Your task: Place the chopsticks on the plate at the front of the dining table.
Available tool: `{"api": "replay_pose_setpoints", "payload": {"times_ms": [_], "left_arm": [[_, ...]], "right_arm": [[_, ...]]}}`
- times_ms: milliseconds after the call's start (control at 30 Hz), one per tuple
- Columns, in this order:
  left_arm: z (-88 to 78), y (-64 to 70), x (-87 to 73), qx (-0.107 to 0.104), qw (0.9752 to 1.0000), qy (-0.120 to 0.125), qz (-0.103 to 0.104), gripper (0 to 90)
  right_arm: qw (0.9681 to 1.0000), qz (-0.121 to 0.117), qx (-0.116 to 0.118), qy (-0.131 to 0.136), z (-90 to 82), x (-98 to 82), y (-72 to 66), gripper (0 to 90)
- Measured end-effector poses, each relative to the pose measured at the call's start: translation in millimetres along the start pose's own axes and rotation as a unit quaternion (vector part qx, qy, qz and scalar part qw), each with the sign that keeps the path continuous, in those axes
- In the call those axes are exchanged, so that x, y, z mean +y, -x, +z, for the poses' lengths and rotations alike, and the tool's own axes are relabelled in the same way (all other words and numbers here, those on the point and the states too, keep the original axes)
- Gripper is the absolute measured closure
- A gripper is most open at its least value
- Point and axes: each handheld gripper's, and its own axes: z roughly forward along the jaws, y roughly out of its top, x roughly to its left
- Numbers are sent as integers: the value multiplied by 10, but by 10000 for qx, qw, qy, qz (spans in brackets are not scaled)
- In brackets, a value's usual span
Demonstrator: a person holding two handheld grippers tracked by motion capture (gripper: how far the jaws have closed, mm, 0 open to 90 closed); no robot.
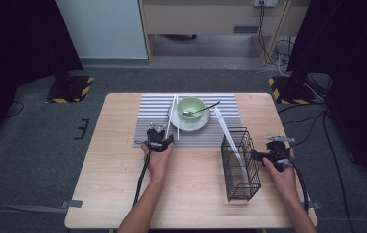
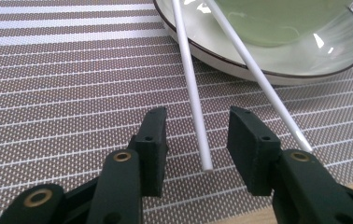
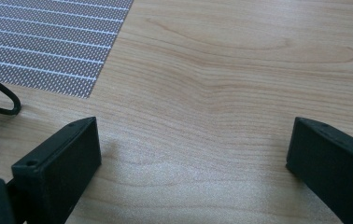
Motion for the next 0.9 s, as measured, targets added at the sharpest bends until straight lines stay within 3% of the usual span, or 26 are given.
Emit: {"api": "replay_pose_setpoints", "payload": {"times_ms": [267, 567, 900], "left_arm": [[-29, 10, 2, -78, 9997, -43, 246, 522], [-63, -45, 17, -206, 9996, -63, 208, 559], [-65, -69, 10, -315, 9992, -160, 180, 676]], "right_arm": [[10000, -6, -1, 6, 1, 0, 1, 31], [10000, -6, -5, 3, 2, 1, 0, 30], [10000, -1, -5, 2, 2, 1, -1, 30]]}}
